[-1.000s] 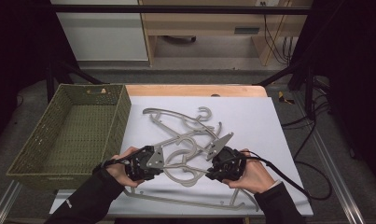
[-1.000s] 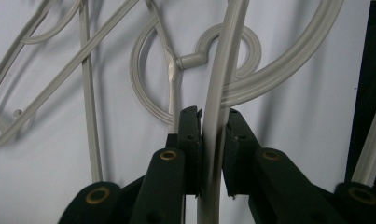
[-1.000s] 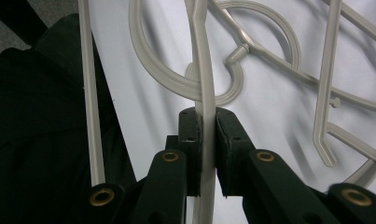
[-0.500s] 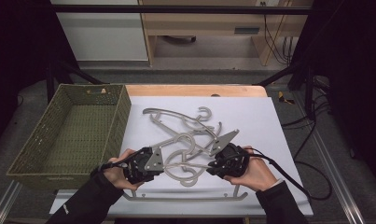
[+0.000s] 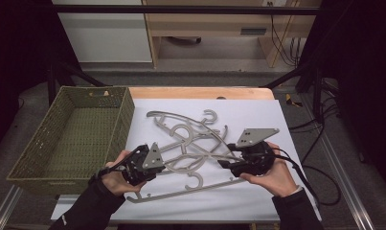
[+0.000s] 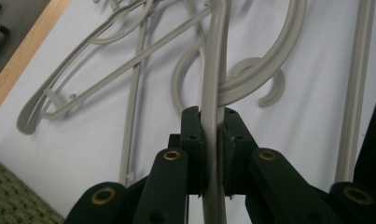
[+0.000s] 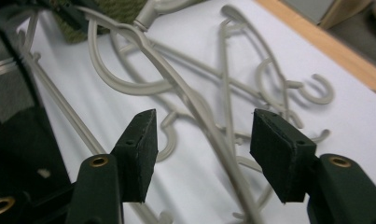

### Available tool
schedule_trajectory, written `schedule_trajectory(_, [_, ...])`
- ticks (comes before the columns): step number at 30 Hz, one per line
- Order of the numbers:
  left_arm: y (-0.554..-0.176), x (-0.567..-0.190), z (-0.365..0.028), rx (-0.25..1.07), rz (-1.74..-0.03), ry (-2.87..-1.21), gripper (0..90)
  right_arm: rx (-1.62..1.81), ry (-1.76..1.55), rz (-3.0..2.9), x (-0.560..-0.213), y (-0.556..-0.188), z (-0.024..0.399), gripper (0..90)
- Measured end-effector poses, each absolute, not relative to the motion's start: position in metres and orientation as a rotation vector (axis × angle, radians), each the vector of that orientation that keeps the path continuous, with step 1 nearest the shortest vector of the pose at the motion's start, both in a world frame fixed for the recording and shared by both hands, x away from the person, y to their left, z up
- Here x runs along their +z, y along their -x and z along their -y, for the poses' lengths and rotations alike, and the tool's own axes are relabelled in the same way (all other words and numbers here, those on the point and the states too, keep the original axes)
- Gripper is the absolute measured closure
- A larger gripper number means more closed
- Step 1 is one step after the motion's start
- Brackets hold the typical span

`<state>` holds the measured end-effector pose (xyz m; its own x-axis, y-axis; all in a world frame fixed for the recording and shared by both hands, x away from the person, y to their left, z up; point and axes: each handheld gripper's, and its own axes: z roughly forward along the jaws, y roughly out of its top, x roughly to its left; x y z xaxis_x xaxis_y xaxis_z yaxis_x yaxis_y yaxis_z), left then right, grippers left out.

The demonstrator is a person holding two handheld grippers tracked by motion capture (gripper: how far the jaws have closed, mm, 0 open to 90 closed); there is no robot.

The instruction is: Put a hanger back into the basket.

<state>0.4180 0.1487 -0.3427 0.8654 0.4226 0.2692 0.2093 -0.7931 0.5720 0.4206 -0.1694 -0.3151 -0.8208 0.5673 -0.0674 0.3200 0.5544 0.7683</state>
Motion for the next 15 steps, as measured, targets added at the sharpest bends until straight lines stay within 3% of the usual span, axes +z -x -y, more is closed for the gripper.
schedule_trajectory(11, [-0.431, -0.320, -0.154, 0.646, -0.619, -2.386, 81.2, 1.274, -0.897, -2.234, -0.319, -0.408, 0.211, 15.5])
schedule_trajectory(15, [-0.435, -0.308, -0.161, 0.672, -0.653, -2.357, 81.2, 1.294, -0.969, -2.177, -0.328, -0.404, 0.222, 10.5])
